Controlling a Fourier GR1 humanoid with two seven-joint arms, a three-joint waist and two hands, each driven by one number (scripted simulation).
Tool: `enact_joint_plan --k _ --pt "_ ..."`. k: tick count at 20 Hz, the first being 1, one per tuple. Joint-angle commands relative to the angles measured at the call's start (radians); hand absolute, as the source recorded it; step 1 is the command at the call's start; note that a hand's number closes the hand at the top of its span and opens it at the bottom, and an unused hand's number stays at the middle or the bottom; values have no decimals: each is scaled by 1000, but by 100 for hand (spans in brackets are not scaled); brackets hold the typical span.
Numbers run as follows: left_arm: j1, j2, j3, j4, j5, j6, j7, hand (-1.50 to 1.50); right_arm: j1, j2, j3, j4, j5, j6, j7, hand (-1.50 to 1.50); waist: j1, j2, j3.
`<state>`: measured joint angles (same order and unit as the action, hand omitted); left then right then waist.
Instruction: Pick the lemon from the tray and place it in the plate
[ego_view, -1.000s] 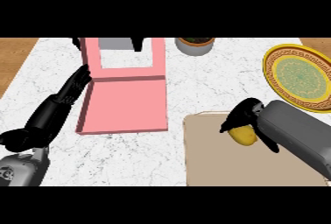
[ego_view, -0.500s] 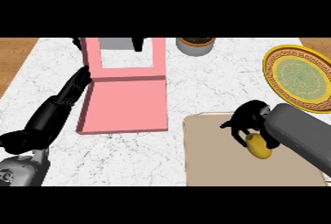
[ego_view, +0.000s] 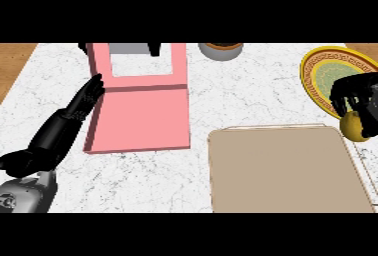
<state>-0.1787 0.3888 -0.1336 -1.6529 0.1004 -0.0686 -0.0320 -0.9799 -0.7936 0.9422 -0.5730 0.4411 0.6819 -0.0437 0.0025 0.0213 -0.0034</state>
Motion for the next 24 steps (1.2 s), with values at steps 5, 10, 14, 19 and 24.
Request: enact_joint_plan --k 5,10,14,19,24 --pt "-21 -3 -14 -12 -2 -12 -9 0 -163 -89 -166 272 -33 -166 437 150 77 25 -3" --pt "-46 -9 -42 -28 1 -38 -13 0 -278 -82 -230 378 -47 -338 743 150 153 39 -3" --pt "-73 -20 -65 -30 1 -52 -12 0 -355 -55 -256 444 -46 -511 997 150 193 56 -2" --pt "-91 -38 -105 -33 -6 -67 -10 0 -422 5 -215 517 13 -706 1311 150 233 68 -2" --pt "-122 -34 -100 -16 -14 -68 1 0 -444 72 -180 571 52 -808 1475 150 225 67 1"
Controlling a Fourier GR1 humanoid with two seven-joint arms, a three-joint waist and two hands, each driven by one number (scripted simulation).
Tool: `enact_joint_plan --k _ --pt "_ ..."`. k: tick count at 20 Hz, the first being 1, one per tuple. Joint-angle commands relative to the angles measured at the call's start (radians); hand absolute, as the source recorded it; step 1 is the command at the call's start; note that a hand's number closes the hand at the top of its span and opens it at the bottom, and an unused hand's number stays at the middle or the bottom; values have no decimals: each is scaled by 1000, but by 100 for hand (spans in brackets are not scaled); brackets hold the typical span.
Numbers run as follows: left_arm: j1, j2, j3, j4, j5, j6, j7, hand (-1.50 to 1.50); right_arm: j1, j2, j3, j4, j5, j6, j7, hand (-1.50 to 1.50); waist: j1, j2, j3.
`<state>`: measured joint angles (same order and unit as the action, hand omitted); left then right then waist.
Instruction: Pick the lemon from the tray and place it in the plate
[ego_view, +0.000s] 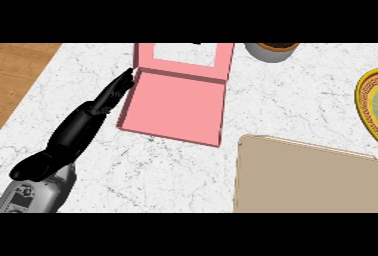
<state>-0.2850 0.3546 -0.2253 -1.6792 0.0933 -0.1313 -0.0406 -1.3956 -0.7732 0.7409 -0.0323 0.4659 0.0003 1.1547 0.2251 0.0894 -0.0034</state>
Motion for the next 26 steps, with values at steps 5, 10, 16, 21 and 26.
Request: enact_joint_plan --k 5,10,16,21,26 --pt "-22 -20 -6 19 -11 13 3 0 -15 54 29 32 35 -209 330 150 -18 0 4" --pt "-30 -10 15 25 -3 17 29 0 29 52 39 32 46 -306 332 150 -45 -9 8" --pt "-27 -23 16 20 -13 38 35 0 88 26 63 32 72 -399 332 150 -73 -20 8" --pt "-26 -2 48 51 -9 32 23 0 163 35 41 32 52 -429 332 150 -95 -22 8" --pt "2 -13 48 52 -3 38 21 0 230 32 -50 32 -37 -499 332 150 -116 -32 11"
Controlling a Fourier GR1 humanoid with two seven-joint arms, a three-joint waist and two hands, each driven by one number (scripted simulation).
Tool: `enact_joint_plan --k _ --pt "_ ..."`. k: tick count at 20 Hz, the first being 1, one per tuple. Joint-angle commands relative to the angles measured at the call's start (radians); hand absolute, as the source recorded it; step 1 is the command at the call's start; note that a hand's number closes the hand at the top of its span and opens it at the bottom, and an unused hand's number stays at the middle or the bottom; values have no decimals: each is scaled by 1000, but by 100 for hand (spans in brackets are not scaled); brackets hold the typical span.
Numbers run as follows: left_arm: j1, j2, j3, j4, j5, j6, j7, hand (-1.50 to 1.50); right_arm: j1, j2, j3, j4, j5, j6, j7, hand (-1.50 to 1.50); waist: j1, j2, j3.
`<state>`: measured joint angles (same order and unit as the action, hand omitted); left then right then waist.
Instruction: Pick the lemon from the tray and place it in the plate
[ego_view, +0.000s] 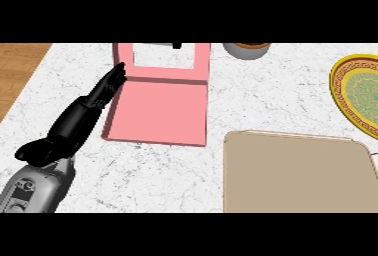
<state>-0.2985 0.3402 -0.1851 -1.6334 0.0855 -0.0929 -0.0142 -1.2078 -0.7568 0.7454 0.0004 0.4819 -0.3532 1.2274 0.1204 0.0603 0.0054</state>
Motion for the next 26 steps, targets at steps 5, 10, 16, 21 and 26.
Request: enact_joint_plan --k 5,10,16,21,26 --pt "8 15 30 16 3 1 -8 0 136 26 -156 0 -153 -224 259 -150 -36 -4 4" --pt "42 17 19 23 -3 -13 -33 0 191 61 -129 0 -125 -364 255 -150 -25 -12 -1" --pt "0 10 24 7 9 -14 1 0 172 70 -98 0 -93 -514 209 -150 -21 -18 -1" --pt "43 6 16 11 6 -17 -9 0 141 71 -68 0 -61 -656 161 -150 -9 -27 -2" --pt "35 15 30 30 5 -22 -24 0 80 72 -113 0 -106 -892 95 -150 -22 -32 -3"
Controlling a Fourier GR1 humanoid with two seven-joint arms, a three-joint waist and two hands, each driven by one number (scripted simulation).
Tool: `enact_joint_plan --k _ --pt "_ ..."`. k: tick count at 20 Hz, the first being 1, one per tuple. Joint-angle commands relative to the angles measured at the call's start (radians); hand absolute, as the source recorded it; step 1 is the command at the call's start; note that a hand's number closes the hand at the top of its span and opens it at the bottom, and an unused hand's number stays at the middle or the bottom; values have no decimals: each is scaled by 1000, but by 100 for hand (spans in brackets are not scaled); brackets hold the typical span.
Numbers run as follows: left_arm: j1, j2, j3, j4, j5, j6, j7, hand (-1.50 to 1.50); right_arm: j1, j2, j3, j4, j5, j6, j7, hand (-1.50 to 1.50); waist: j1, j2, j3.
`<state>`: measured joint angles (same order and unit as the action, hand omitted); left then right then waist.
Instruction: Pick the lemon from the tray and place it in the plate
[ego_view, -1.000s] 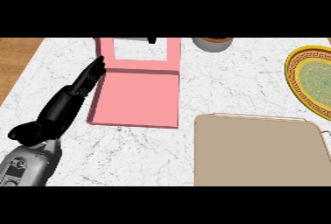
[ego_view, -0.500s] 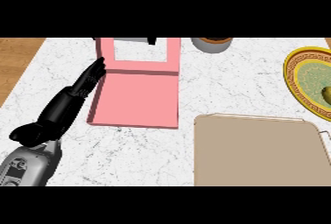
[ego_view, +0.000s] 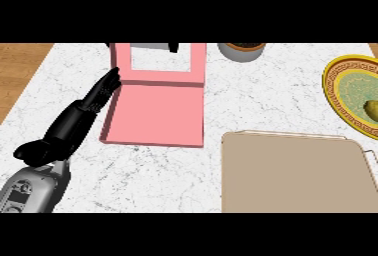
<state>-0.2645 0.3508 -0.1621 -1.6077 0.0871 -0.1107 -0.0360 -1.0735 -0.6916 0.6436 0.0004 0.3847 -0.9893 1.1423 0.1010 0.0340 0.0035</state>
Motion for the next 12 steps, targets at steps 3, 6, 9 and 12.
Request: enact_joint_plan --k 3,6,9,12 --pt "0 -4 2 5 -9 11 16 0 -56 36 -38 0 -37 -433 122 -150 -26 -13 -1" --pt "3 5 25 19 3 7 11 0 -80 60 -44 0 -41 -497 127 -150 -41 -19 -2" --pt "25 8 31 17 2 5 -6 0 -104 98 -10 0 -4 -501 160 -150 -50 -26 -4" --pt "47 34 56 -14 13 -1 10 0 -119 135 21 0 30 -503 211 -150 -68 -41 -6"
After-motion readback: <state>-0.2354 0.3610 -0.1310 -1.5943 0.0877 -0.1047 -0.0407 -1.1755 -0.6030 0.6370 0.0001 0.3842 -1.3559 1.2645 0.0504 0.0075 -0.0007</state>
